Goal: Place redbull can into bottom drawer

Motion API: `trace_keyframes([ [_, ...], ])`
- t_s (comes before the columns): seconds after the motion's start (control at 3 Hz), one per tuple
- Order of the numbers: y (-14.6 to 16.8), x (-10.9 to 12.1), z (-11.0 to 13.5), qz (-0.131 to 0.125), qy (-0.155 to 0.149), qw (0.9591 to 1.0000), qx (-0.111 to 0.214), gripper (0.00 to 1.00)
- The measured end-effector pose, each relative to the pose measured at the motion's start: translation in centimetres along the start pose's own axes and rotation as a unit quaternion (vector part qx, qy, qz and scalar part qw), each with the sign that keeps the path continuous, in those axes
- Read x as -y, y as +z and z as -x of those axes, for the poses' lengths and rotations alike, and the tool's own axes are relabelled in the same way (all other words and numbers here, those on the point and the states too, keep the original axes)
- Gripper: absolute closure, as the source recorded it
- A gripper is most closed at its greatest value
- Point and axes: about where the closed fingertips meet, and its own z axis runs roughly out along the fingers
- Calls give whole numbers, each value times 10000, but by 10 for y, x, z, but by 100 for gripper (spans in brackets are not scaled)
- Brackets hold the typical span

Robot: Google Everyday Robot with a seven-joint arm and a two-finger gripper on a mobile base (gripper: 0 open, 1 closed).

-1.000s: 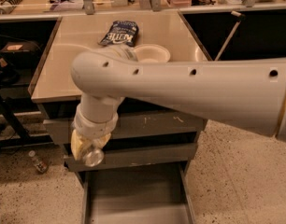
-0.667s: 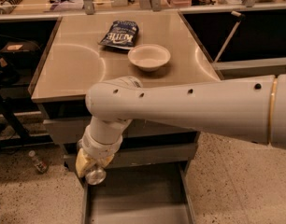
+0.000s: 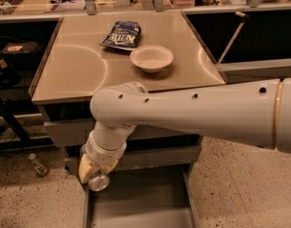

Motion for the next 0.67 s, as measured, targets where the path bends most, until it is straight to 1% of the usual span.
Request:
trace_keyframes([
  [0.33, 24, 14, -21, 181, 356, 9992, -67, 100],
  [0.67, 78, 65, -72, 535, 1336, 9894, -181, 100],
])
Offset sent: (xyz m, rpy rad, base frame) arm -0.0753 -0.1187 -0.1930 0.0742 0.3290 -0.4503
